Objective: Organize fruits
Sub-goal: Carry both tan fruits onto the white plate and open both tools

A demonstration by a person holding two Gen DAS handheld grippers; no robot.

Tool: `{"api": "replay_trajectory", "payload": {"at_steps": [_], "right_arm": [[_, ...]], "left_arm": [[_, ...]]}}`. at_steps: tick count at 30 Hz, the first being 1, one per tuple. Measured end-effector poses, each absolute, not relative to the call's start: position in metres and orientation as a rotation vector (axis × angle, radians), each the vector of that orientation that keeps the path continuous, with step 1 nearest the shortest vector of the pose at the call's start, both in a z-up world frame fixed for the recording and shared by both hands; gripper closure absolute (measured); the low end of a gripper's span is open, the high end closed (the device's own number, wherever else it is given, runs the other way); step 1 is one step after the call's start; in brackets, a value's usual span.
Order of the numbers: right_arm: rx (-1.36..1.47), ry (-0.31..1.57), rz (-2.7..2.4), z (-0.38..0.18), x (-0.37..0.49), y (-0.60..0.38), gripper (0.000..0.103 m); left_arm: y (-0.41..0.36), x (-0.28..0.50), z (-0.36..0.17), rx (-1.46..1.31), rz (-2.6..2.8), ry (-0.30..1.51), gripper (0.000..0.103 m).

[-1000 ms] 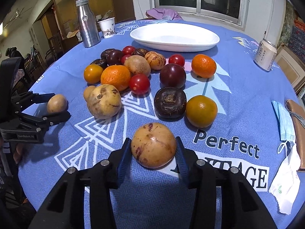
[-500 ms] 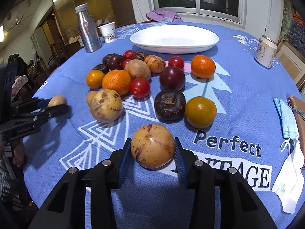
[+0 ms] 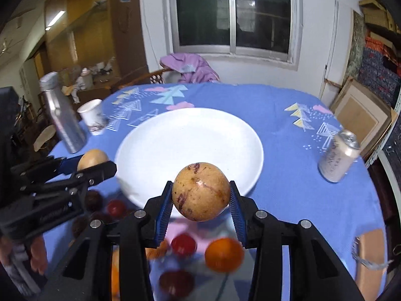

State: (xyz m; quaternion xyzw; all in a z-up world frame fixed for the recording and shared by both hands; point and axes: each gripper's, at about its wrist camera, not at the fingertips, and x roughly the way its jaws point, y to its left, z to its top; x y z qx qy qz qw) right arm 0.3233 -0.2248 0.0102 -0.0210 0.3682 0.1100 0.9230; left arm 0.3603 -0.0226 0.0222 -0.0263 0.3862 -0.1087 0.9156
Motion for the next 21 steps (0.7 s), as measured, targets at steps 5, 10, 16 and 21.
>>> {"api": "replay_trajectory", "payload": {"at_steps": [5,10,16,21], "right_arm": [[-0.025,0.799,0.207,-0.018,0.361,-0.221,0.059],[-0.018,0.791,0.210,-0.020,0.363,-0.218,0.058],[-0.081,0.719,0.165,-0.009,0.354,-0.215,0.046],[-0.137,0.649,0.139,0.003,0.339,-0.212,0.041]], "left_arm": [[-0.029,0.398,-0.006,-0.047,-0.208,0.846,0.063],[-0.039,0.410,-0.021,-0.021,-0.230,0.866,0.062],[-0.037,0.410,-0.019,-0.030,-0.228,0.854,0.044],[-0.023,0.401,-0.010,-0.086,-0.227,0.831,0.032]]}}
